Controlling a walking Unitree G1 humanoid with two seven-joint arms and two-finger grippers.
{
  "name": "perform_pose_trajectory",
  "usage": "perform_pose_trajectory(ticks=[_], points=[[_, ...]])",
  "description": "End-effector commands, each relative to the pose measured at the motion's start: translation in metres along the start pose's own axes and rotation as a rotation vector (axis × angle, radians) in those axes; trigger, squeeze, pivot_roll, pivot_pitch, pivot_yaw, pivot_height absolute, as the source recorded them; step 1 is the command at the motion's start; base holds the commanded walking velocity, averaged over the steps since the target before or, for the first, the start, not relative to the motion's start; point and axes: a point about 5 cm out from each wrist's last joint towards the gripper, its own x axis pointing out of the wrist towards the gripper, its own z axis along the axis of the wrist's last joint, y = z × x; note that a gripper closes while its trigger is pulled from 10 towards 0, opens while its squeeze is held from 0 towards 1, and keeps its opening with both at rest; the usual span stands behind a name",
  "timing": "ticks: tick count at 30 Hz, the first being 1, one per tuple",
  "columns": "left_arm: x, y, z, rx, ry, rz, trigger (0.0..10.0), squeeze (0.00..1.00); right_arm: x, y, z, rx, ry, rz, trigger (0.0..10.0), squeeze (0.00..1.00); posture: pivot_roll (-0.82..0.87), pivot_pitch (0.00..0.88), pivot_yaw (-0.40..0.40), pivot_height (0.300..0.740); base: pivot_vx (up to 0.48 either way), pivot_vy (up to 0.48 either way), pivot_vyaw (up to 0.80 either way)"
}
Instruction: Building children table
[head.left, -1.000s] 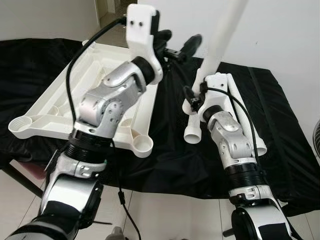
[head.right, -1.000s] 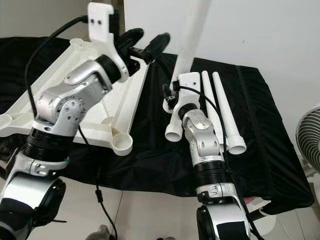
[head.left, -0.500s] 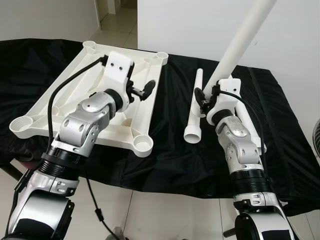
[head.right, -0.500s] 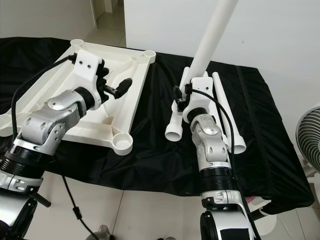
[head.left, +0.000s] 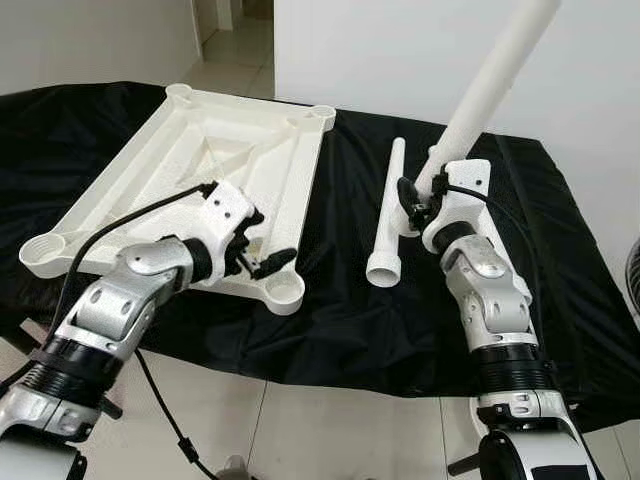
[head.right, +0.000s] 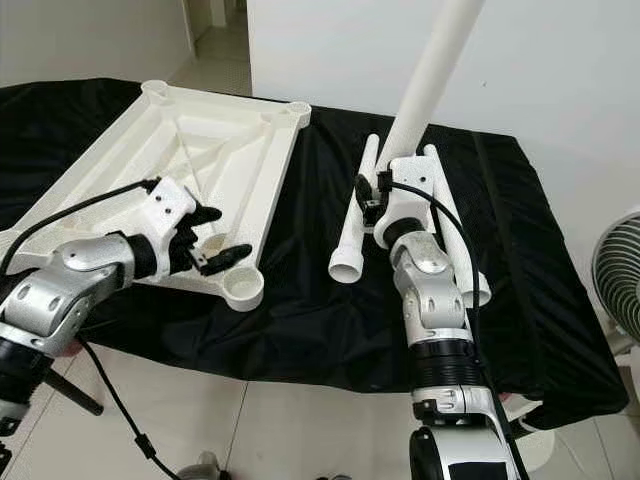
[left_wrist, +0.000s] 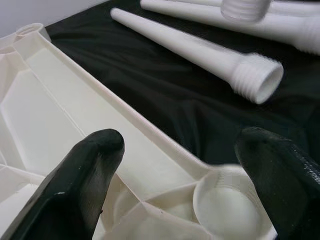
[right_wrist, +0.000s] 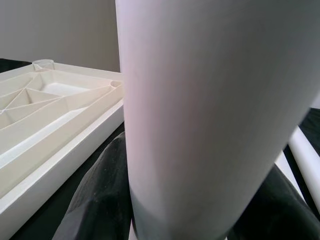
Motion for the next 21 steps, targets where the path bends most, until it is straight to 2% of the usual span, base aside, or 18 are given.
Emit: perform_pose_trajectory(ticks=[1,8,14,18,21], points=[[-0.002,-0.006,-0.004,0.032,0.017,-0.064,10.0,0.0,0.0,0.0,0.007,-0.016,-0.03,0.01,10.0,0.0,0.16,0.057,-0.024,0.74,0.0,0.0,0.0],[-0.005,-0.003,-0.015,0.071,0.072,-0.067,10.0,0.0,-0.001,-0.001,0.007,-0.021,-0.028,0.009,10.0,0.0,0.16,0.061,-0.022,0.74,0.0,0.0,0.0],[-0.012,0.002,-0.033,0.134,0.176,-0.074,10.0,0.0,-0.002,-0.002,0.007,-0.026,-0.026,0.009,10.0,0.0,0.16,0.064,-0.021,0.74,0.0,0.0,0.0],[-0.016,0.002,-0.041,0.15,0.217,-0.096,10.0,0.0,-0.002,-0.003,0.007,-0.03,-0.028,0.01,10.0,0.0,0.16,0.063,-0.021,0.74,0.0,0.0,0.0],[-0.021,-0.002,-0.046,0.149,0.236,-0.153,10.0,0.0,-0.001,-0.004,0.008,-0.034,-0.028,0.009,10.0,0.0,0.16,0.063,-0.021,0.74,0.0,0.0,0.0]])
